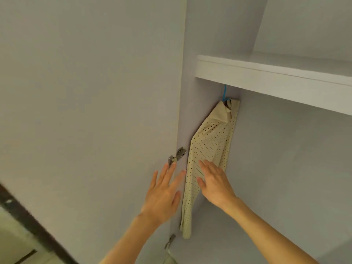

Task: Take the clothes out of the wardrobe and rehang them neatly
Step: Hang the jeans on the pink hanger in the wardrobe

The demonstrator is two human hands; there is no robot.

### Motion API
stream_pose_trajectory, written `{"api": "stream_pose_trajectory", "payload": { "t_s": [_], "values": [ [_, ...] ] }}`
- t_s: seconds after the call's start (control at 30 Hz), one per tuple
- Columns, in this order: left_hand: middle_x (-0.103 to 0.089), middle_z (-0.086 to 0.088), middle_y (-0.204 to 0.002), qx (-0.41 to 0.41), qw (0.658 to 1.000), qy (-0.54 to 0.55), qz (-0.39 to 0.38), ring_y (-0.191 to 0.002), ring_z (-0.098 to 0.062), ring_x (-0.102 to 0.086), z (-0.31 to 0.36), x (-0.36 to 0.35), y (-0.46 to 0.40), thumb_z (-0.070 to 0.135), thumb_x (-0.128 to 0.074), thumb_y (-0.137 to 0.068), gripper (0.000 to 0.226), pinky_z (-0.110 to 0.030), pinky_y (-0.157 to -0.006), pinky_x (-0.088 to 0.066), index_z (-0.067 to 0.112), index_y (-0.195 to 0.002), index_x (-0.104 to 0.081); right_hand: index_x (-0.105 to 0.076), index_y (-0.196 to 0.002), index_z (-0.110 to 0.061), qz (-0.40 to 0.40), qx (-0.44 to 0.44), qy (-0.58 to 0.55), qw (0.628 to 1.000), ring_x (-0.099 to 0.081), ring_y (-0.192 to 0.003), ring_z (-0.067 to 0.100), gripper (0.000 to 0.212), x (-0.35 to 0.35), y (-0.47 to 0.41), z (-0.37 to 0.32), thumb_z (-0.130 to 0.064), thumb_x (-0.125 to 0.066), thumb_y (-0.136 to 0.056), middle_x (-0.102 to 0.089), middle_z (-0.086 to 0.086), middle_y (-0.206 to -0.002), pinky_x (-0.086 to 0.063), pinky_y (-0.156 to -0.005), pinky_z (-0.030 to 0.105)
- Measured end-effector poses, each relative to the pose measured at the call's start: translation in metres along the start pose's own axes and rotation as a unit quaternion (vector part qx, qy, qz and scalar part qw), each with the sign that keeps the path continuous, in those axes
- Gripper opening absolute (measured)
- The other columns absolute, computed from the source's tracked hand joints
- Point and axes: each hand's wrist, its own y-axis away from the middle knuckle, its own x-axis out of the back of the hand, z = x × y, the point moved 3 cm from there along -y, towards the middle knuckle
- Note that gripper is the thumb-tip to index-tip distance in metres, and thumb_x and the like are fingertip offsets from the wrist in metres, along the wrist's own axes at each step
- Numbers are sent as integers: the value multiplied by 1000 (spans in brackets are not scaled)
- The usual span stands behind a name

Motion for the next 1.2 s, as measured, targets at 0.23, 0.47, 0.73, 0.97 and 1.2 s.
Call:
{"api": "stream_pose_trajectory", "payload": {
  "t_s": [0.23, 0.47, 0.73, 0.97, 1.2],
  "values": [
    [9, 4, -154, 198, 980, 12, -32, -137, -19, 22, -30, 2, 164, 52, -6, -85, 60, -34, -109, 14, 43, -142, 11, -24, -146, -12, -57, 130, -20, 990, -22, -141, 20, 54, -54, 69, -89, -32, -39, -98, -26, 6, -152, -19, -116, 39],
    [-9, -1, -156, 444, 894, 13, 56, -140, -15, 10, -27, 48, 317, 38, -39, -95, 56, -38, -113, 1, 32, -146, -15, -37, -141, -14, -139, 386, -44, 911, -40, -133, 21, 48, -95, 130, -212, -31, -39, -96, -42, 6, -144, -31, -109, 37],
    [-17, -9, -154, 680, 730, -9, 73, -144, -28, -7, 48, 57, 464, 55, -12, -79, 75, -48, -114, -13, 23, -146, -25, -40, -140, -10, -177, 570, -102, 796, -40, -133, 27, 58, -127, 222, -309, -27, -61, -89, -46, 11, -141, -28, -110, 43],
    [1, 0, -157, 783, 606, -48, 131, -143, -18, 12, 91, 82, 573, 39, -32, -99, 54, -36, -115, 3, 29, -148, -11, -27, -146, -16, -224, 673, -106, 697, -24, -141, 20, 56, -139, 307, -389, -32, -47, -96, -32, 5, -150, -14, -115, 34],
    [0, -1, -157, 828, 537, -8, 160, -143, -19, 9, 111, 76, 682, 64, -7, -77, 76, -34, -114, 2, 33, -145, -22, -34, -143, -12, -252, 709, -114, 649, -32, -137, 23, 55, -177, 392, -483, -32, -50, -95, -39, 8, -145, -25, -113, 38]
  ]
}}
